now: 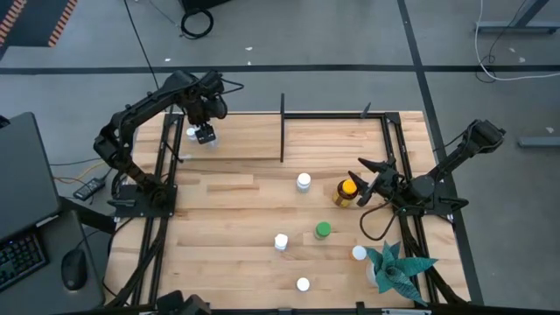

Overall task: Pick and place medicine bottles onto shelf by color
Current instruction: Put the white pill bottle on the shelf

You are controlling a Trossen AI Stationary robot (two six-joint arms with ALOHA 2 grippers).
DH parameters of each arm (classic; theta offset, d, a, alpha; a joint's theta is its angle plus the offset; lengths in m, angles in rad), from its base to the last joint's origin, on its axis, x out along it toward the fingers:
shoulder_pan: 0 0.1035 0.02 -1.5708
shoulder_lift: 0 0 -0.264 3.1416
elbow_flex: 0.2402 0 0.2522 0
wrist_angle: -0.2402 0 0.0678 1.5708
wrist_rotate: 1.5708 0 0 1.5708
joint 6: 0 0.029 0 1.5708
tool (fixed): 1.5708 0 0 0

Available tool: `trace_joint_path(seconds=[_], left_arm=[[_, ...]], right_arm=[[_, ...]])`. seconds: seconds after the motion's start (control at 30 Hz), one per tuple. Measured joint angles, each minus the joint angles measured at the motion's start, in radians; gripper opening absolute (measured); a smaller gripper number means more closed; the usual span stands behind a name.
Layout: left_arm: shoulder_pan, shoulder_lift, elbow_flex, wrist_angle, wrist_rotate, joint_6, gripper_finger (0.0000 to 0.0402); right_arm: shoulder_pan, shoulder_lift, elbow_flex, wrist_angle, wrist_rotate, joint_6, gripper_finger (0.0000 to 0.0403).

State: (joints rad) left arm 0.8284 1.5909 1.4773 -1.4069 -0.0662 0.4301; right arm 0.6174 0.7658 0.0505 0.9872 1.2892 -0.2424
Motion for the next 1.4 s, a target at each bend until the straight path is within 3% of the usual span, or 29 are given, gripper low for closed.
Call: trace_joint_path(seconds=[0.2, 0.8, 1.23, 1.4], left_arm=[[0.000, 0.000, 0.000, 0.012, 0.000, -0.010, 0.0247], [-0.003, 0.039, 0.000, 0.014, 0.000, -0.235, 0.0242], [-0.013, 0.073, 0.000, 0.008, 0.000, -0.237, 0.0247], [-0.014, 0.073, 0.000, -0.001, 0.000, -0.249, 0.0271]], right_arm=[[-0.010, 0.000, 0.000, 0.007, 0.000, -0.005, 0.0274], [-0.010, 0.000, 0.000, 0.006, 0.000, 0.003, 0.0274], [-0.012, 0.000, 0.000, 0.006, 0.017, -0.031, 0.0274], [-0.012, 0.000, 0.000, 0.006, 0.022, -0.031, 0.0274]])
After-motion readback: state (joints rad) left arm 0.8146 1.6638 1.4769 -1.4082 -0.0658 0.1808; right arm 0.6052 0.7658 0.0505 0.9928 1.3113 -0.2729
